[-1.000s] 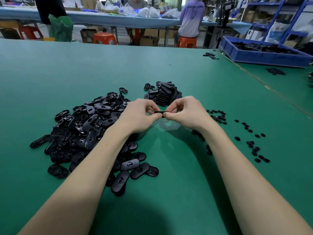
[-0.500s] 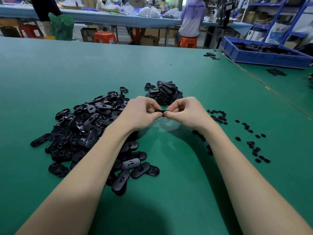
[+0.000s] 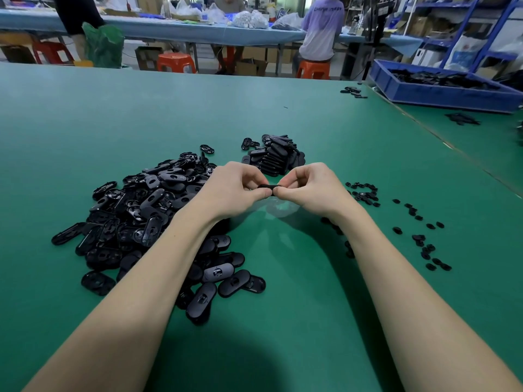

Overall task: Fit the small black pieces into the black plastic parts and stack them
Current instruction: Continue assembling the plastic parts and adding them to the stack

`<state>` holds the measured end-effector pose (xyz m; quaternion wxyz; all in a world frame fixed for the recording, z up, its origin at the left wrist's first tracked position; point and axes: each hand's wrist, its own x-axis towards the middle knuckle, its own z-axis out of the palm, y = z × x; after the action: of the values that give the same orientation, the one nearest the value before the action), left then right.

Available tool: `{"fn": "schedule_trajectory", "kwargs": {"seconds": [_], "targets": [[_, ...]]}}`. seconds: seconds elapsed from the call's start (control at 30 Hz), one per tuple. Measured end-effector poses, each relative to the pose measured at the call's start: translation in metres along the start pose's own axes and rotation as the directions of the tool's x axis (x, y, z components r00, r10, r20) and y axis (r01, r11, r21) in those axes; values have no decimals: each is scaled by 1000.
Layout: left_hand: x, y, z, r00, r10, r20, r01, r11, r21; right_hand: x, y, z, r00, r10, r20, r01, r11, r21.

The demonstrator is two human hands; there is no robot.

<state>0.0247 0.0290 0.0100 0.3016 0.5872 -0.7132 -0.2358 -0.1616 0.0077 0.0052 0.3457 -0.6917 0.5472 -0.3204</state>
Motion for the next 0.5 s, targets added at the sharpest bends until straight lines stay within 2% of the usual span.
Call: {"fn": "schedule_trajectory", "kwargs": {"seconds": [0.33,0.5], "targets": [[1,0,1,1000,14,-23,-13,1000,13,0,1,0,1000,-5,-5,5,1000,3],[3,0,7,998,-4,-70,7,999,40,3,3,5,998,-30,-57,28,999,-38]]}}
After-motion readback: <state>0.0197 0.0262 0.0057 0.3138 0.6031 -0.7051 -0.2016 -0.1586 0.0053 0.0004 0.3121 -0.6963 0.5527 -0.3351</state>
